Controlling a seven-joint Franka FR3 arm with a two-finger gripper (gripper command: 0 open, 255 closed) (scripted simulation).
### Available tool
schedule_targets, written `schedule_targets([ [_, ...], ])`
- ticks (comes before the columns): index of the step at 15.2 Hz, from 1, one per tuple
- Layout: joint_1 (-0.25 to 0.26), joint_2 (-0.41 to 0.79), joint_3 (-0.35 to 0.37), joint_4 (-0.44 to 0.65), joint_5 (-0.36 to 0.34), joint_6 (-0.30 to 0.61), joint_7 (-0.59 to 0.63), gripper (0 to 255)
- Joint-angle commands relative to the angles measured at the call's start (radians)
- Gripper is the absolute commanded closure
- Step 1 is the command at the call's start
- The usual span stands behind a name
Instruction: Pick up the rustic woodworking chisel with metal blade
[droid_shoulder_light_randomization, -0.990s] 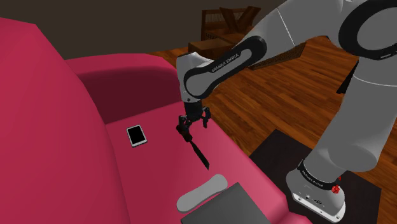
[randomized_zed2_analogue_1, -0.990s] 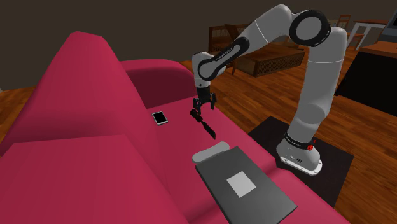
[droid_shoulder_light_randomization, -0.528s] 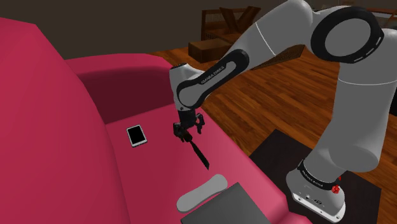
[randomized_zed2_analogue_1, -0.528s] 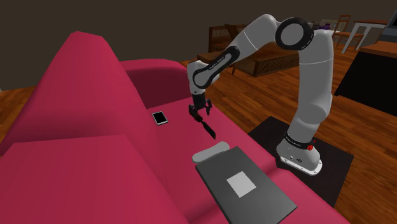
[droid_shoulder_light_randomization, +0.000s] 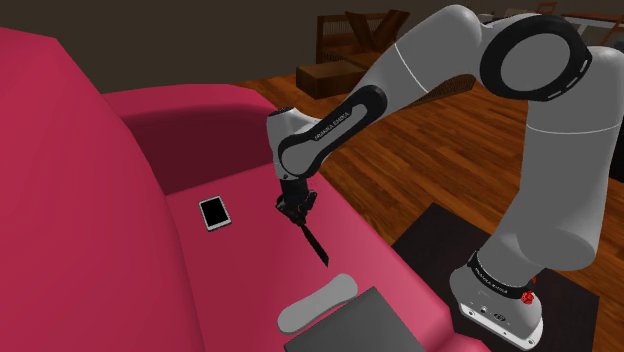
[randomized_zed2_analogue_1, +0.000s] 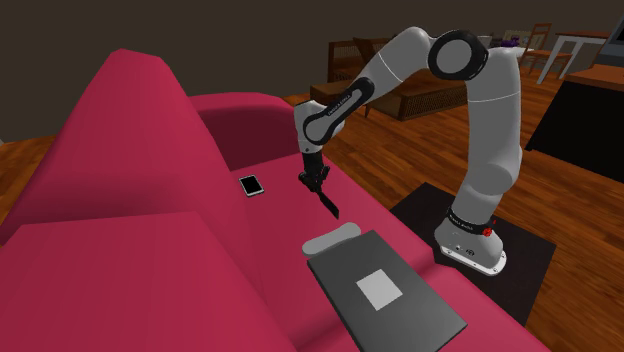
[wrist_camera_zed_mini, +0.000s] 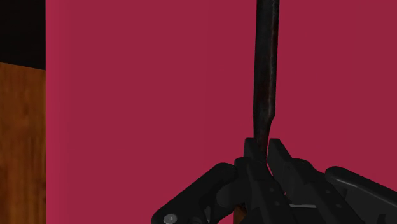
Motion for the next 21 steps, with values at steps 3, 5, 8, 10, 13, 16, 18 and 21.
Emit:
schedule_targets([
  [3, 0.000, 0.000, 0.000, 0.000, 0.000, 0.001, 0.000, 255],
  [5, 0.000, 0.001, 0.000, 0.000, 0.000, 0.000, 0.000, 255],
  [8, -0.003, -0.020, 0.002, 0.005, 0.005, -0.024, -0.002, 255],
  [10, -0.005, -0.038, 0.004, 0.009, 0.009, -0.046, -0.003, 255],
  [13, -0.008, -0.065, 0.007, 0.016, 0.015, -0.080, -0.004, 255],
  [16, -0.011, -0.090, 0.010, 0.026, 0.021, -0.114, -0.004, 255],
  [18, -0.012, -0.106, 0.011, 0.034, 0.025, -0.137, -0.005, 255],
  [21, -0.015, -0.129, 0.013, 0.047, 0.030, -0.172, -0.005, 255],
])
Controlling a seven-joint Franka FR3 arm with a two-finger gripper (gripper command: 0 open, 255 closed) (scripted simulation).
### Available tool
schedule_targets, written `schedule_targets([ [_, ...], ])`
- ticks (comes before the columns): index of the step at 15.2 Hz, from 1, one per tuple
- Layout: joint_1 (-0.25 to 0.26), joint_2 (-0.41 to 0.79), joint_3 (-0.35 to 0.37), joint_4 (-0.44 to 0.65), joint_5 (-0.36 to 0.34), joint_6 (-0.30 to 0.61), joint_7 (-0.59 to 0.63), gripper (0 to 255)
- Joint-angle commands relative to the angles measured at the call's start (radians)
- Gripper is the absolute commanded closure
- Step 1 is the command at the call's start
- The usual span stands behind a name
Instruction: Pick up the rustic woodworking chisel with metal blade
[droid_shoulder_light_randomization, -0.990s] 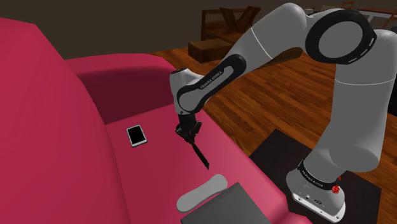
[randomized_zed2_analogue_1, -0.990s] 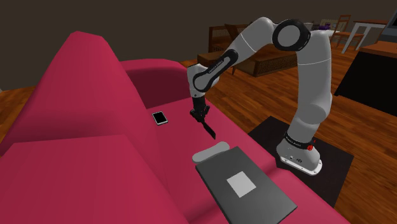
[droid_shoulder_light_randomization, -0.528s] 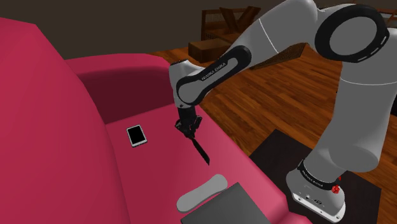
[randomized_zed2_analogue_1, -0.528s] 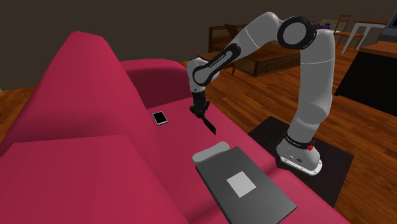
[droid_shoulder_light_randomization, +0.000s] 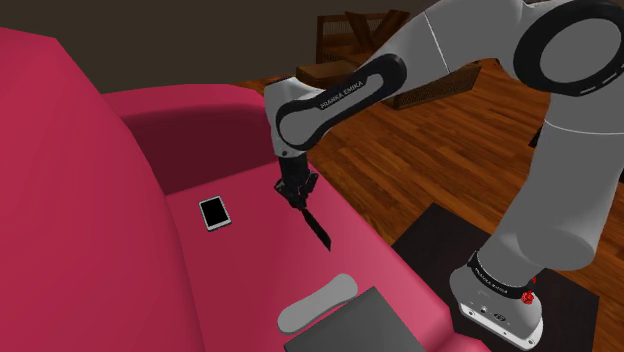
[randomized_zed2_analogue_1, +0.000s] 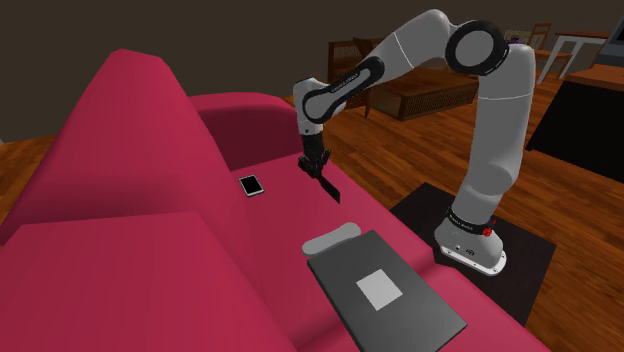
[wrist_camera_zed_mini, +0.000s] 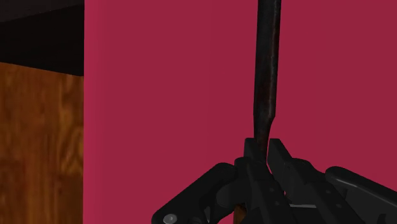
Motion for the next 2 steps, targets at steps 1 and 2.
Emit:
schedule_targets([
  [1, -0.001, -0.009, 0.001, 0.006, 0.002, -0.015, 0.000, 255],
  [2, -0.001, -0.009, 0.001, 0.006, 0.002, -0.015, 0.000, 255],
])
